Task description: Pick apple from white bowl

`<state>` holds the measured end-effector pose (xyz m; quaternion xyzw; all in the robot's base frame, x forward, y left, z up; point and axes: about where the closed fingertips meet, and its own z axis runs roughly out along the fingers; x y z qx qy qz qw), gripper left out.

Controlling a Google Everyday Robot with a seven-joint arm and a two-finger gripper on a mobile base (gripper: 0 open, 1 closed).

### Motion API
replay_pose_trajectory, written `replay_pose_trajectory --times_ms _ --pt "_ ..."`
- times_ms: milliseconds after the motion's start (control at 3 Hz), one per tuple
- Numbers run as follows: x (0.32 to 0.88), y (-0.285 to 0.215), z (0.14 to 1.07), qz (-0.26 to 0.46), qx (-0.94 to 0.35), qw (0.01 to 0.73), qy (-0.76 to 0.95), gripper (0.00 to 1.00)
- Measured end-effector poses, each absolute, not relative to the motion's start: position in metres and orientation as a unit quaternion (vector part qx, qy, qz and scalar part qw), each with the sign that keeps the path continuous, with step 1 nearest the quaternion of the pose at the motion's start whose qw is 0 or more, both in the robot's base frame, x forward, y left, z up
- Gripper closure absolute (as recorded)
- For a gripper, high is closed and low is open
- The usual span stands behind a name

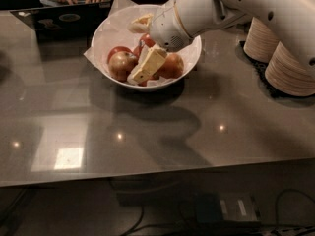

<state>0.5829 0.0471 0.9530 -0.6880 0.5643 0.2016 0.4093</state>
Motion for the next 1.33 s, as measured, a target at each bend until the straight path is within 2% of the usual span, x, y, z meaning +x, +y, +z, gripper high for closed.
replay_pose_trajectory --times_ms 333,1333 --pt "0.586 0.052 0.95 0.209 -0.692 0.407 0.559 0.26" --pt "0.601 0.059 0.931 0.241 -0.69 0.392 0.559 0.32"
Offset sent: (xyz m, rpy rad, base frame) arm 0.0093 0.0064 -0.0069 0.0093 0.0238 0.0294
